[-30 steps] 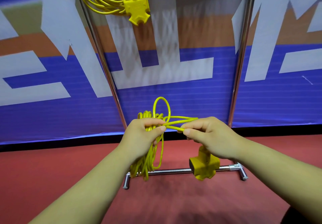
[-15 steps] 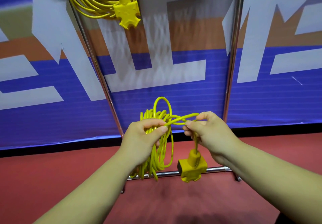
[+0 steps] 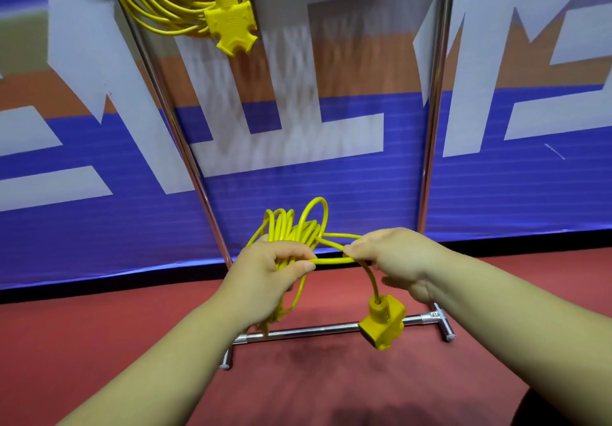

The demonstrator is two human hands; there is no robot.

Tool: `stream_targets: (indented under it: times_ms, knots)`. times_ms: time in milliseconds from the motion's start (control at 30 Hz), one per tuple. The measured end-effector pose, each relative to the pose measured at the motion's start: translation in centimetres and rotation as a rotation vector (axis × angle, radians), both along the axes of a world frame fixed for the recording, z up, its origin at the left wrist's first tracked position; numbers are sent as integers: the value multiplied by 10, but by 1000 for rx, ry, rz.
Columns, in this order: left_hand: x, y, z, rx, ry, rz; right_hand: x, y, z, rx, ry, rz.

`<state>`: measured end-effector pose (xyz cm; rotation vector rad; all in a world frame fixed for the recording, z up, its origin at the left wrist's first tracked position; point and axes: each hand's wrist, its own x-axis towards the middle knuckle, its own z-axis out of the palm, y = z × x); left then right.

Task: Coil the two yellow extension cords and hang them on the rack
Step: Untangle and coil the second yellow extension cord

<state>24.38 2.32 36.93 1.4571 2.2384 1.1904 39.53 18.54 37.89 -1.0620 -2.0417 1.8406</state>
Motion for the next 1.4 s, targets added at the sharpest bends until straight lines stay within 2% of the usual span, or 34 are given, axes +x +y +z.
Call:
stream_targets:
  times_ms: [267, 367, 400, 500, 600, 667, 767, 800, 1033, 1167, 1233, 1400]
  knots:
    - [-2, 10, -11, -118, -63, -94, -1, 25, -7, 475, -135, 30]
    - [-5, 13, -22, -206, 30, -146, 3, 39, 6, 664, -196, -26]
    - [-6, 13, -25, -231, 52, -161, 7, 43, 11, 625, -134, -60]
    - [-8, 14, -30, -226, -19, -122, 13, 47, 16, 290, 102, -88]
    - [-10, 15, -33, -231, -43, -115, 14, 47, 7, 136, 77, 37]
    - [-11, 15, -35, -259, -6, -141, 16, 55, 1, 222, -41, 163]
    - [-15, 15, -36, -302, 86, -166, 18, 64, -4, 578, -330, 414]
    - [-17, 15, -36, -309, 111, -182, 17, 64, -3, 643, -412, 476]
    - [-14, 13, -40, -337, 121, -235, 11, 47, -13, 919, -962, 878]
    - [-11, 14, -40, -337, 95, -269, 8, 49, -33, 957, -1144, 1062]
    - [-10, 13, -38, -328, 65, -277, 14, 53, -28, 886, -1085, 1020]
    - [-10, 11, -35, -313, -13, -301, 27, 75, -12, 595, -655, 584]
